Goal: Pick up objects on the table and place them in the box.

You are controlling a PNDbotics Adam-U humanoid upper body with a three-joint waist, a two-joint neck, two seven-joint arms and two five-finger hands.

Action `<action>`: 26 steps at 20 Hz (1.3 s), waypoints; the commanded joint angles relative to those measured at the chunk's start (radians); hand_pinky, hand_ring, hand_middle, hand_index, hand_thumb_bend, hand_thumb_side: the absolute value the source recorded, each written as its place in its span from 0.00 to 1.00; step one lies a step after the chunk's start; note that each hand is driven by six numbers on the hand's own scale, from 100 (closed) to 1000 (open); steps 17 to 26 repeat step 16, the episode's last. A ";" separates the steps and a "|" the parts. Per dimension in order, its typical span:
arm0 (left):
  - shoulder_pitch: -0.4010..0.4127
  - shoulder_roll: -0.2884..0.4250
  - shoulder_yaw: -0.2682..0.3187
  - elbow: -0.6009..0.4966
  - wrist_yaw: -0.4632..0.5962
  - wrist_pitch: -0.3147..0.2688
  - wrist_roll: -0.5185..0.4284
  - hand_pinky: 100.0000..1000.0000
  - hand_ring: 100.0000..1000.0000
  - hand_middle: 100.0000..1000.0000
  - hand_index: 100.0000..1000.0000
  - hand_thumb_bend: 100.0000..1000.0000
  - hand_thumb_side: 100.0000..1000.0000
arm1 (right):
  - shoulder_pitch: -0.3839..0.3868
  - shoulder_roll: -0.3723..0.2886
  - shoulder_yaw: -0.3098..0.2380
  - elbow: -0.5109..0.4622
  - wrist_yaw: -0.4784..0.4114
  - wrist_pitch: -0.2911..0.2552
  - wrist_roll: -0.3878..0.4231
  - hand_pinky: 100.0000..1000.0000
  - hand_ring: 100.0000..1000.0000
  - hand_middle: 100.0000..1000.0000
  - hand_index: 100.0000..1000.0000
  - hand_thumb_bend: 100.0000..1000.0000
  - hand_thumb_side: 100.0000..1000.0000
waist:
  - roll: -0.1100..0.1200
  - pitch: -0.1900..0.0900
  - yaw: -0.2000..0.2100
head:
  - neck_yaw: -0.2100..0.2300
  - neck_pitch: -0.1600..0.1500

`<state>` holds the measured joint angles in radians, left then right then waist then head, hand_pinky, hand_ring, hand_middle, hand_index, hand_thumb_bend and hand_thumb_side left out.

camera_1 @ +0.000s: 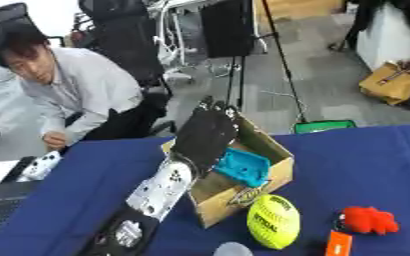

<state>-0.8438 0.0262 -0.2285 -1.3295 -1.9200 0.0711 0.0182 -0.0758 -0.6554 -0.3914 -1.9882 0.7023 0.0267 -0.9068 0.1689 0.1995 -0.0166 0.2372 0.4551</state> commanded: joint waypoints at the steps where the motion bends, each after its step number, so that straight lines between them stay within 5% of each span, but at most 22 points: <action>1: -0.020 0.001 0.015 0.016 -0.013 0.001 0.022 0.57 0.48 0.36 0.50 0.64 0.00 | -0.010 -0.017 -0.002 -0.012 0.000 -0.003 0.000 0.85 0.83 0.78 0.76 0.00 0.79 | -0.016 -0.010 0.000 | 0.002 -0.012; 5: -0.021 0.000 0.016 0.023 -0.007 0.002 0.027 0.57 0.48 0.37 0.50 0.62 0.00 | -0.012 -0.019 -0.003 -0.012 -0.002 -0.004 0.000 0.85 0.83 0.78 0.76 0.00 0.79 | -0.016 -0.009 0.001 | 0.003 -0.011; 7: -0.021 -0.001 0.017 0.025 -0.003 0.004 0.025 0.58 0.50 0.40 0.52 0.46 0.00 | -0.012 -0.019 -0.003 -0.012 -0.002 -0.004 0.000 0.85 0.83 0.77 0.76 0.00 0.79 | -0.015 -0.009 0.000 | 0.003 -0.014; 8: -0.021 -0.001 0.017 0.025 0.001 0.005 0.024 0.62 0.59 0.54 0.73 0.37 0.01 | -0.012 -0.019 -0.003 -0.012 -0.002 -0.003 0.000 0.85 0.83 0.77 0.76 0.00 0.79 | -0.015 -0.009 0.000 | 0.003 -0.014; 9: -0.020 -0.002 0.015 0.024 0.005 0.004 0.022 0.62 0.59 0.54 0.73 0.37 0.01 | -0.013 -0.019 -0.004 -0.012 -0.002 -0.003 0.000 0.85 0.83 0.77 0.76 0.00 0.79 | -0.015 -0.009 -0.001 | 0.002 -0.015; 11: -0.021 -0.001 0.011 0.014 0.013 -0.001 0.020 0.77 0.81 0.83 1.00 0.30 0.06 | -0.013 -0.020 -0.005 -0.012 -0.002 -0.003 0.000 0.85 0.83 0.77 0.76 0.00 0.79 | -0.016 -0.010 -0.001 | 0.001 -0.017; 13: -0.020 0.002 0.007 -0.007 0.016 -0.010 0.017 0.79 0.83 0.84 1.00 0.30 0.06 | -0.013 -0.020 -0.006 -0.012 -0.002 -0.002 0.000 0.85 0.83 0.77 0.76 0.00 0.79 | -0.016 -0.010 0.000 | -0.001 -0.018; 14: -0.019 0.003 0.007 -0.015 0.016 -0.012 0.014 0.88 0.95 0.99 1.00 0.28 0.05 | -0.013 -0.021 -0.006 -0.012 -0.002 -0.002 0.000 0.85 0.83 0.77 0.76 0.00 0.79 | -0.016 -0.010 0.000 | -0.001 -0.019; 15: -0.021 0.004 0.006 -0.035 0.018 -0.013 0.012 0.89 0.97 1.00 1.00 0.26 0.03 | -0.014 -0.020 -0.006 -0.012 -0.003 -0.002 0.000 0.85 0.83 0.77 0.76 0.00 0.79 | -0.017 -0.010 0.000 | -0.002 -0.020; 26: -0.020 0.006 0.005 -0.055 0.021 -0.014 0.008 0.89 0.97 1.00 1.00 0.26 0.03 | -0.014 -0.020 -0.007 -0.012 -0.003 -0.003 0.000 0.85 0.83 0.77 0.76 0.00 0.79 | -0.017 -0.010 0.000 | -0.003 -0.020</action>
